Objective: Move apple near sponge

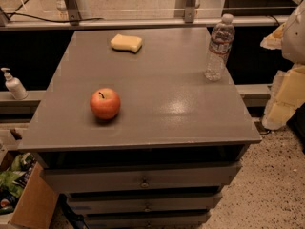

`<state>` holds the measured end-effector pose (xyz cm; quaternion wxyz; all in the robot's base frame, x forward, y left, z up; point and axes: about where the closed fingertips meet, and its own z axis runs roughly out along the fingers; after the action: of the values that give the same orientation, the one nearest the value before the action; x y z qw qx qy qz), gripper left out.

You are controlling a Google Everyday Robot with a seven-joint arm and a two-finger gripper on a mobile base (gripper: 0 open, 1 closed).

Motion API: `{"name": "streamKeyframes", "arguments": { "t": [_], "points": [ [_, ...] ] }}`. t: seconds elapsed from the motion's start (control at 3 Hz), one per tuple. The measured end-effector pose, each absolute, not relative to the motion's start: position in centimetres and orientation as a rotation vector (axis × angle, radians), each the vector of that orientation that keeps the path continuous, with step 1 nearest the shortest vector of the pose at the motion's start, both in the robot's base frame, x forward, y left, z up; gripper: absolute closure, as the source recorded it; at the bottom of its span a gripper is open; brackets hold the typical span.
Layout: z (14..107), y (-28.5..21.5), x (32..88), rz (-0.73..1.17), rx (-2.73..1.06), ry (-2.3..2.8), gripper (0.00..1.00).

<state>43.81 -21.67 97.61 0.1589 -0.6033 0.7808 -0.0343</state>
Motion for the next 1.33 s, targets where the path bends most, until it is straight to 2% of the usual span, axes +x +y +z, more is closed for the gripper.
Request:
{"name": "streamKeyframes", "arguments": {
  "t": [0.67,1.33],
  "points": [
    [96.8,-20.5,43.9,-0.025,-1.693,2.206,0.00],
    [92.8,-13.4,45.7,0.261,-1.652,2.029,0.00]
  ]
}}
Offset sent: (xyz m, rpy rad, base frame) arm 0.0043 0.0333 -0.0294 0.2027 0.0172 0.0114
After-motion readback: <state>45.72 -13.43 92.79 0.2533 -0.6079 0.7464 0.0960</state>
